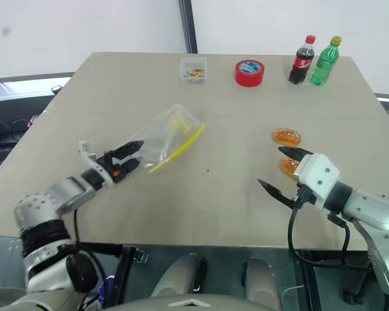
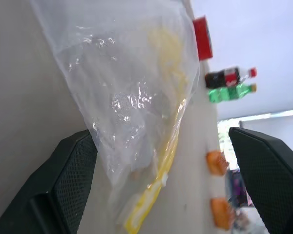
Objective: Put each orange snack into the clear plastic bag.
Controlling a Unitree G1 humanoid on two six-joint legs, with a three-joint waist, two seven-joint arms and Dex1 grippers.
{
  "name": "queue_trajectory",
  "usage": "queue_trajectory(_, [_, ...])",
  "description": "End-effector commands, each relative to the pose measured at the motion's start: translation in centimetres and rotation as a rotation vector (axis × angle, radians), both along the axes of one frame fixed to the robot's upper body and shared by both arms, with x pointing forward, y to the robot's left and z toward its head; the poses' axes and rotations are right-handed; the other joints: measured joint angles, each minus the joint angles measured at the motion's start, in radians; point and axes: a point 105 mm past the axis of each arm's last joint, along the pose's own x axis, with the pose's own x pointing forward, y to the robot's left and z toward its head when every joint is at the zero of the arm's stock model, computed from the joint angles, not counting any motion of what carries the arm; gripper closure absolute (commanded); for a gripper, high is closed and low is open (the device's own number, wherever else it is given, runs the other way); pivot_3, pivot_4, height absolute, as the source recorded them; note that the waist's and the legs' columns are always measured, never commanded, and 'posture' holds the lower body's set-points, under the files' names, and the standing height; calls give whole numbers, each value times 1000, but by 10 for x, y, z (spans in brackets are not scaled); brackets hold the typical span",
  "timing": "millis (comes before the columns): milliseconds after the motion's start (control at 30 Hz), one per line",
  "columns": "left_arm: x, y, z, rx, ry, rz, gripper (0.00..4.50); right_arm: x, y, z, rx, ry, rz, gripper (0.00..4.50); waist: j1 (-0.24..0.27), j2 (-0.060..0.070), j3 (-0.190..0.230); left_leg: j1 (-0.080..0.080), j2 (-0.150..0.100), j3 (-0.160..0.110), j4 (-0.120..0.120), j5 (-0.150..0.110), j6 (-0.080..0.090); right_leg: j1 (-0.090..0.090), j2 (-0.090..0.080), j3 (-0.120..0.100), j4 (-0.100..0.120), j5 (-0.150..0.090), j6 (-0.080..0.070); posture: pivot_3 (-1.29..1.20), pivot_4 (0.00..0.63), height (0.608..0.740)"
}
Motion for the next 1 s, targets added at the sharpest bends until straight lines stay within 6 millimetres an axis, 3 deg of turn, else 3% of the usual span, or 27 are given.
queue_trajectory(33, [-3, -14, -44, 10, 187, -17, 581, -4, 5, 11, -8, -70, 14, 0, -4, 4, -4, 1, 0, 0, 0, 0, 0, 1, 0, 0, 0, 0, 0, 0, 150, 740])
queue_trajectory(67, [-2, -18, -41, 0, 176, -31, 834, -5, 5, 10, -5, -69, 14, 0, -6, 5, -5, 2, 0, 0, 0, 0, 0, 2, 0, 0, 0, 0, 0, 0, 150, 740])
queue_trajectory(300, [5, -24, -25, -77, 143, -46, 4282, -1, 14, 6, -15, -92, 23, 0, -3, 6, -6, 1, -1, -2, 0, 0, 0, 3, 0, -1, -1, -1, 2, 0, 150, 740])
queue_trajectory(467, [2, -26, 6, -146, 73, -64, 4398, 15, 38, -4, -99, -180, 39, 0, -12, 3, -4, 2, 0, -2, 0, 1, -2, 2, 1, -1, 0, -1, 2, 0, 150, 740])
queue_trajectory(700, [-10, -33, 49, -173, -23, -110, 4398, 67, 106, -21, -273, -433, 89, 0, -27, -14, 6, -4, 0, -4, 0, 5, -8, -3, 1, -2, 1, -1, 1, 0, 150, 740])
queue_trajectory(800, [-19, -39, 55, -163, -24, -140, 4398, 85, 133, -34, -332, -524, 110, 0, -32, -15, 6, -7, 0, -3, -1, 5, -9, -8, 0, -1, 1, -1, 1, 0, 150, 740])
queue_trajectory(1000, [-26, -43, 62, -164, -21, -142, 4398, 115, 148, -42, -335, -607, 44, 0, -29, -16, 6, -18, 0, -2, -1, 5, -9, -19, 0, 1, 1, 0, 0, 0, 150, 740])
